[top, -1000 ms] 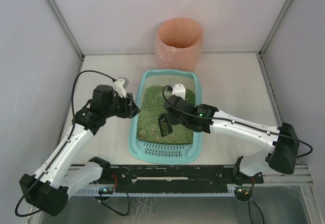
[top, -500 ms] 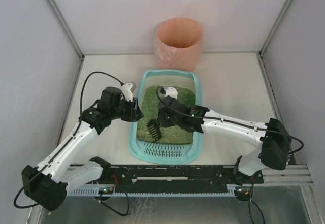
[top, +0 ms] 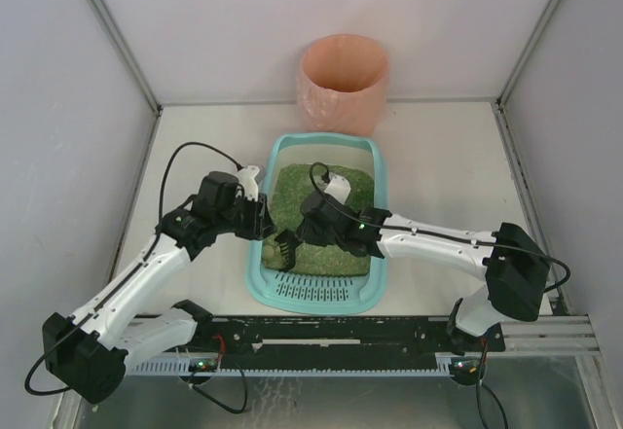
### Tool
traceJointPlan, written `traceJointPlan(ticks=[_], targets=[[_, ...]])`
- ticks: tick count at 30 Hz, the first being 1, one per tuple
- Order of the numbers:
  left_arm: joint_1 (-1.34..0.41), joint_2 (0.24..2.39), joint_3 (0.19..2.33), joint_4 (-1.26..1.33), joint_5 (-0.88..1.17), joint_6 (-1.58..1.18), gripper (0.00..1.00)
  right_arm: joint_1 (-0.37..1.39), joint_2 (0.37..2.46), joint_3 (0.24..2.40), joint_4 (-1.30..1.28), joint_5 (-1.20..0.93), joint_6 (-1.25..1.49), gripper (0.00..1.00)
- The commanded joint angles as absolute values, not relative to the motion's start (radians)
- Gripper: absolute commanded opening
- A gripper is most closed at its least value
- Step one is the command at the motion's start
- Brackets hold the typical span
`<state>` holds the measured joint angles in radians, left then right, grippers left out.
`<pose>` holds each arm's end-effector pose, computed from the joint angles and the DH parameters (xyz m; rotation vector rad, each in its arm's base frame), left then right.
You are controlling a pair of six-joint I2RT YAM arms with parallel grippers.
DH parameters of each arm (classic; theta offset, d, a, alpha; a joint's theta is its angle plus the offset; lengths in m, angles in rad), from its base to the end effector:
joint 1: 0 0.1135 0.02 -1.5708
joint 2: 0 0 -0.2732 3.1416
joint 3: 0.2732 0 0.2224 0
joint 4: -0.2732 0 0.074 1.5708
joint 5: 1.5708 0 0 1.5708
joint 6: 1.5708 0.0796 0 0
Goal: Clean the litter box
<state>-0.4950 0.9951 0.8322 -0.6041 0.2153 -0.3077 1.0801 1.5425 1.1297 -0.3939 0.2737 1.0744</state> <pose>0.1693 -0.1107 0.2618 0.3350 2.3848 -0.6388 0.1777 0.2869 0.2469 0.1289 2.4570 0.7090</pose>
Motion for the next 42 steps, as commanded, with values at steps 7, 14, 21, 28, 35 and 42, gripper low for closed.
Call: traceJointPlan(ticks=[7, 14, 21, 28, 35, 42], targets=[[-0.520, 0.990, 0.826, -0.595, 0.214, -0.326, 0.36, 1.078, 1.507, 1.024, -0.164, 0.357, 1.314, 0.00], [-0.520, 0.990, 0.836, -0.610, 0.209, -0.312, 0.36, 1.019, 1.476, 0.964, -0.114, 0.415, 1.296, 0.00], [-0.520, 0.984, 0.863, -0.625, 0.199, -0.292, 0.36, 0.967, 1.451, 0.906, -0.009, 0.415, 1.258, 0.00], [-0.518, 0.980, 0.886, -0.631, 0.172, -0.281, 0.39, 0.945, 1.456, 0.898, 0.008, 0.406, 1.226, 0.00], [-0.518, 0.979, 0.871, -0.628, 0.166, -0.293, 0.39, 0.961, 1.467, 0.899, -0.034, 0.373, 1.157, 0.00], [-0.518, 0.998, 0.880, -0.631, 0.182, -0.296, 0.34, 1.021, 1.532, 0.899, 0.024, 0.321, 1.211, 0.00]])
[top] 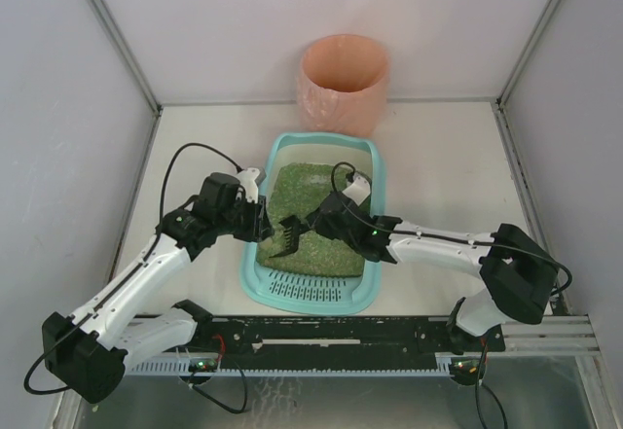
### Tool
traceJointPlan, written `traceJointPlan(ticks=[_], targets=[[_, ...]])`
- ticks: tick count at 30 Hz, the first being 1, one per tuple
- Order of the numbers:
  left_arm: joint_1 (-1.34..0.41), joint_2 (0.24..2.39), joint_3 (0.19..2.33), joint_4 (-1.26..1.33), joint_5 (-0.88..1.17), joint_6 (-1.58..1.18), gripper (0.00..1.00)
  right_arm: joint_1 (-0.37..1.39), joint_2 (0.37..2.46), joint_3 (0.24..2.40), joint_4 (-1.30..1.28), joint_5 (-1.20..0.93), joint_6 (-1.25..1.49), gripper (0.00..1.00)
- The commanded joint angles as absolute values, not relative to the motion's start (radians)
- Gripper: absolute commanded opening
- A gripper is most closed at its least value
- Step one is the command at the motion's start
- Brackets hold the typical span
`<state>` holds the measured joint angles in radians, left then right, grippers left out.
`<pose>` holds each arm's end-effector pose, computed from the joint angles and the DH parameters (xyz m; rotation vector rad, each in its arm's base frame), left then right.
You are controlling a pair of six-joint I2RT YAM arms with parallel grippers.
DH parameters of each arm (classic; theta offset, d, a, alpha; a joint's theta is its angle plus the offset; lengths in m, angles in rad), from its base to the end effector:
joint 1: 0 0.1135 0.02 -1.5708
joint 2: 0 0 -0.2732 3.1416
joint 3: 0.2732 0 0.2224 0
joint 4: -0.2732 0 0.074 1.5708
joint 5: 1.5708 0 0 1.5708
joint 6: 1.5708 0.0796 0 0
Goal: Clean the litter box
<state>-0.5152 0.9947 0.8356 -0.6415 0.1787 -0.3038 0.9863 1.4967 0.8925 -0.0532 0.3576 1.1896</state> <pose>0.1655 -0.1100 0.2586 0.3452 2.4148 -0.5938 0.2041 0.2579 0.2229 0.4358 2.2631 0.8064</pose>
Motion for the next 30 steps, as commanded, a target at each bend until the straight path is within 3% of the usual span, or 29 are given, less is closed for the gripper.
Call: traceJointPlan(ticks=[1, 8, 17, 30], targets=[[-0.518, 0.999, 0.882, -0.631, 0.183, -0.293, 0.34, 1.026, 1.545, 0.899, 0.043, 0.310, 1.220, 0.00], [-0.518, 1.005, 0.880, -0.633, 0.189, -0.290, 0.33, 1.039, 1.597, 0.911, 0.116, 0.250, 1.261, 0.00], [-0.518, 1.005, 0.928, -0.667, 0.136, -0.284, 0.34, 0.972, 1.518, 0.815, 0.221, 0.292, 1.370, 0.00], [-0.445, 1.039, 1.077, -0.734, -0.091, -0.292, 0.65, 0.951, 1.507, 0.811, 0.225, 0.298, 1.351, 0.00]])
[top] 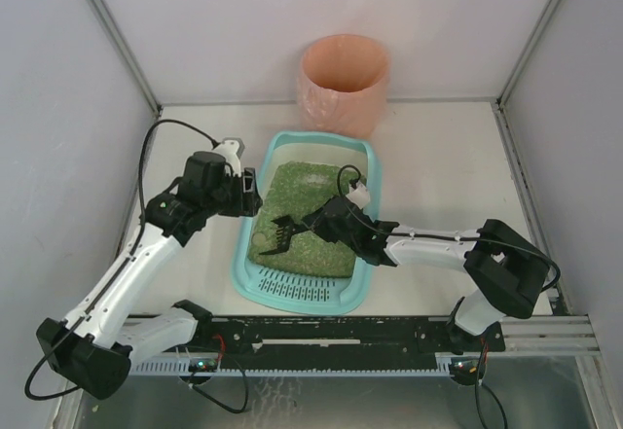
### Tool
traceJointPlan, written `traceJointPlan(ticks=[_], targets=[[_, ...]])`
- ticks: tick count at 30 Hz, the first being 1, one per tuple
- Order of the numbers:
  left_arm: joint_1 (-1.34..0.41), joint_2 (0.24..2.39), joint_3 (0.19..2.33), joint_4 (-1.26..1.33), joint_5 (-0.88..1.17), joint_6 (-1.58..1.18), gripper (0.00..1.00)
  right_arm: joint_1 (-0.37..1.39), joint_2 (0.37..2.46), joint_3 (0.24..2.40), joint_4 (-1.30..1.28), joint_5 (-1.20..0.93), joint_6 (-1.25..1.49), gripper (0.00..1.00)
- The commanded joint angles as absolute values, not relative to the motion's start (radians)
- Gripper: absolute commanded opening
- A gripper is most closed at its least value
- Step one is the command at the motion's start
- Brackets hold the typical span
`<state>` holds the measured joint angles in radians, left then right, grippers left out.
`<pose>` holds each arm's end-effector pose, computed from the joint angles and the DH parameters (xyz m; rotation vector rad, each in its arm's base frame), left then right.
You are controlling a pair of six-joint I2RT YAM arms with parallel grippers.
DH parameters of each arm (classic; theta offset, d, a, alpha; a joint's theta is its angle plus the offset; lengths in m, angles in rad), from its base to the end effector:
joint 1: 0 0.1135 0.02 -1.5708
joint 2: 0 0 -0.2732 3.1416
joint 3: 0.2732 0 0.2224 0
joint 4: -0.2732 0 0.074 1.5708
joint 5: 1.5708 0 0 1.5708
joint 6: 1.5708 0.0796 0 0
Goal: Clean the litter box
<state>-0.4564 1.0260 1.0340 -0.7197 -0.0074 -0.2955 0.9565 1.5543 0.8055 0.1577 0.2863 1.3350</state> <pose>0.1873 -0.0913 0.3085 0.1819 2.3050 -0.3809 0.2132 0.2633 0.2010 0.6091 2.2360 0.9851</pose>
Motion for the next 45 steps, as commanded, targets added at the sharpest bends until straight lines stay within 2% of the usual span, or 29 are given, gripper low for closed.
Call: traceJointPlan(ticks=[1, 9, 17, 29, 45], targets=[[-0.445, 1.041, 1.064, -0.727, -0.083, -0.298, 0.66, 0.951, 1.506, 0.811, 0.225, 0.298, 1.350, 0.00], [-0.445, 1.083, 0.987, -0.661, 0.035, -0.351, 0.66, 0.955, 1.516, 0.811, 0.226, 0.288, 1.332, 0.00], [-0.445, 1.125, 0.959, -0.668, 0.066, -0.375, 0.64, 0.960, 1.542, 0.781, 0.319, 0.260, 1.360, 0.00], [-0.445, 1.154, 0.959, -0.664, 0.074, -0.390, 0.60, 0.891, 1.462, 0.685, 0.464, 0.259, 1.386, 0.00], [-0.445, 1.157, 1.004, -0.669, 0.054, -0.364, 0.59, 0.822, 1.324, 0.639, 0.322, 0.268, 1.295, 0.00]])
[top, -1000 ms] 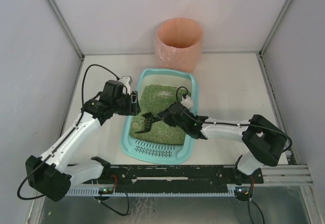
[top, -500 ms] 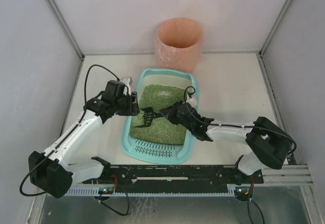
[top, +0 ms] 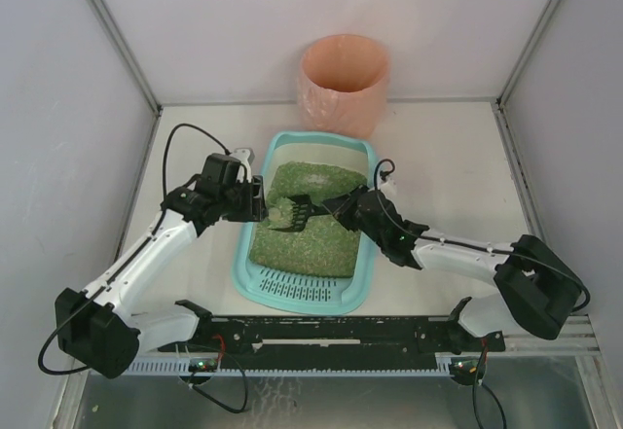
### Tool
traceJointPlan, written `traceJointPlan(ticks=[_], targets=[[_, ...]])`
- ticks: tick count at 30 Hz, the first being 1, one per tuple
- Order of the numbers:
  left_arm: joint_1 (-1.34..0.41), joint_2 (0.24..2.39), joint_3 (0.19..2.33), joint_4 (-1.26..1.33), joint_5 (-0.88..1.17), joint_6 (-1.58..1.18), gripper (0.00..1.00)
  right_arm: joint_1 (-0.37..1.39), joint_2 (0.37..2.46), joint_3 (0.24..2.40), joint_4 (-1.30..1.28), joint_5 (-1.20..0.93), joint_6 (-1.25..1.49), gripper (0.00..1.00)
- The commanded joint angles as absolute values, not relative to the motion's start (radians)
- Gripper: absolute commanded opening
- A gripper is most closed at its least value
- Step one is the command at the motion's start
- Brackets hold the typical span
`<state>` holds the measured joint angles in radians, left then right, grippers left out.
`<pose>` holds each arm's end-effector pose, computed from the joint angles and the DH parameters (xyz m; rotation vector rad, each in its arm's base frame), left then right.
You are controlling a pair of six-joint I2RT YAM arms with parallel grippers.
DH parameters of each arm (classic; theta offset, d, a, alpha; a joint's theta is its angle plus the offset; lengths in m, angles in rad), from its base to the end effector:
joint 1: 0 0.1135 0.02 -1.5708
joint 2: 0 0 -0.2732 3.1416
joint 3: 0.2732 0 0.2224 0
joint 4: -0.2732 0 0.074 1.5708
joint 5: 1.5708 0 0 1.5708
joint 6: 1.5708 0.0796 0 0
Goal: Clean the litter box
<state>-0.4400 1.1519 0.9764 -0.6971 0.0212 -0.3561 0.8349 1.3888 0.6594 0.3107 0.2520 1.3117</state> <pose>0.2064 -0.0990 0.2671 0.1136 2.4775 -0.3742 0.2216 0.2152 0.2228 0.6811 2.0517 1.0996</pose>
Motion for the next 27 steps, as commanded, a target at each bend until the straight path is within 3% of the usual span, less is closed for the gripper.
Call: traceJointPlan(ticks=[1, 15, 27], targets=[[-0.445, 1.157, 1.004, -0.669, 0.052, -0.364, 0.59, 0.819, 1.312, 0.634, 0.317, 0.270, 1.294, 0.00], [-0.435, 1.144, 1.140, -0.692, -0.028, -0.352, 0.64, 0.724, 1.081, 0.507, 0.318, 0.198, 1.253, 0.00], [-0.412, 1.073, 1.301, -0.721, -0.107, -0.396, 0.70, 0.493, 0.831, 0.429, 0.290, -0.080, 1.202, 0.00]])
